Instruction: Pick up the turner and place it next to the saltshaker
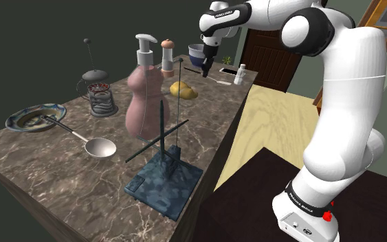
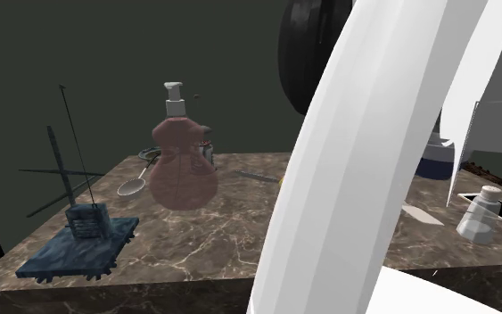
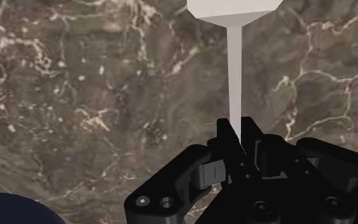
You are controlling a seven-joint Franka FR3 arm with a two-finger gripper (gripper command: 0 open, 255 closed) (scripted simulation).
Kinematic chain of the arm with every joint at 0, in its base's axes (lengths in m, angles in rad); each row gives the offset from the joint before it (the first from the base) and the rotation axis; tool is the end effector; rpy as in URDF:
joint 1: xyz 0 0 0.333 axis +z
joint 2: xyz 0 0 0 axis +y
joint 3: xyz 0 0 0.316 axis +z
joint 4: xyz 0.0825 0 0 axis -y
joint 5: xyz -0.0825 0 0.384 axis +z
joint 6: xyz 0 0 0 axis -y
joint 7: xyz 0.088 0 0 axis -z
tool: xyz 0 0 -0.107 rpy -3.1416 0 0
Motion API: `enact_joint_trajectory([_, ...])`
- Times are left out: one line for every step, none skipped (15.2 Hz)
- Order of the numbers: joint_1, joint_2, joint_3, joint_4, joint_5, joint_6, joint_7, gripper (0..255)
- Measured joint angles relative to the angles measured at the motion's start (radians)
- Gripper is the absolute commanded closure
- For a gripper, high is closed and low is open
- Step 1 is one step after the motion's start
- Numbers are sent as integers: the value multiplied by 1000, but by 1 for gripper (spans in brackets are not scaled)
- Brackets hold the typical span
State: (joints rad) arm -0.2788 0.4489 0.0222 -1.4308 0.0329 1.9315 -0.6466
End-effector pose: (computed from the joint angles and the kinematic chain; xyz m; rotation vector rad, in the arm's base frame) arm 0.6729 -0.1769 0.4416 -3.0708 -0.5854 -0.1007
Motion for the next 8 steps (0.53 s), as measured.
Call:
enact_joint_trajectory([0, 1, 0, 0, 0, 1, 0, 255])
enact_joint_trajectory([0, 1, 0, 0, 0, 1, 0, 255])
enact_joint_trajectory([1, 1, 0, 0, 0, 2, 1, 255])
enact_joint_trajectory([1, 1, 0, 0, 0, 2, 1, 255])
enact_joint_trajectory([1, 1, 0, 0, 0, 2, 1, 0])
enact_joint_trajectory([1, 1, 0, 0, 0, 2, 1, 0])
enact_joint_trajectory([1, 1, 0, 0, 0, 2, 1, 0])
enact_joint_trajectory([1, 1, 0, 0, 0, 2, 1, 0])
